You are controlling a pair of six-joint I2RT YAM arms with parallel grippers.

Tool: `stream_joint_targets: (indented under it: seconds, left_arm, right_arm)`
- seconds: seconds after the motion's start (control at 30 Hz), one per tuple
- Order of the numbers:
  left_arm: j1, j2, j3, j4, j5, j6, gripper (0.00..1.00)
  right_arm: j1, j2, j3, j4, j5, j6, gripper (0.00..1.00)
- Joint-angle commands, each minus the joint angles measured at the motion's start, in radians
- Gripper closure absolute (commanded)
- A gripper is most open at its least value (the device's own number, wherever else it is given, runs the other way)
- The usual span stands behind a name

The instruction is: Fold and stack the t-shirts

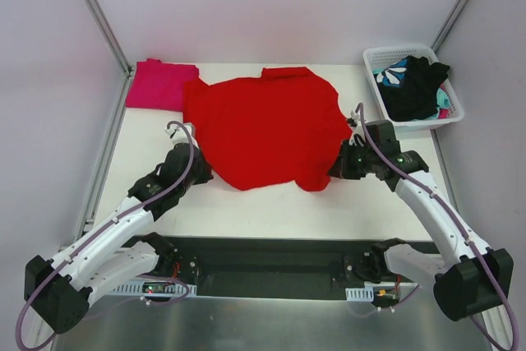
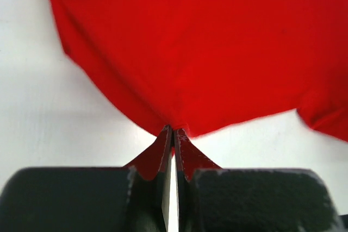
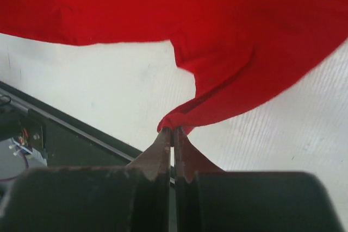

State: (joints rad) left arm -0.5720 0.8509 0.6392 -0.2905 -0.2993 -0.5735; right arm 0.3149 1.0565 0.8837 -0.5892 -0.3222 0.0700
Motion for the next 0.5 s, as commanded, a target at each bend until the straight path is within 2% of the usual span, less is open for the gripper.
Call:
stream_joint_targets:
  seconds: [0.0,0.23,0.47]
  left_arm:
    - [-0.028,-0.023,0.016,-0.077,-0.015,-0.124,1.0]
    - [-0.038,-0.03,0.004,-0.13,0.023,-0.147,1.0]
    - [-0.039,-0.097,-0.001,-0.217,0.019,-0.158,1.0]
  right_arm:
    - [0.047,0.007,0.0,-0.041,-0.003,0.027,0.99]
    - [0.117,0.059,0.01,-0.061,-0.002,0.033,0.99]
    - [0.158,0.034,-0.015,-0.096,0.035,0.034,0.99]
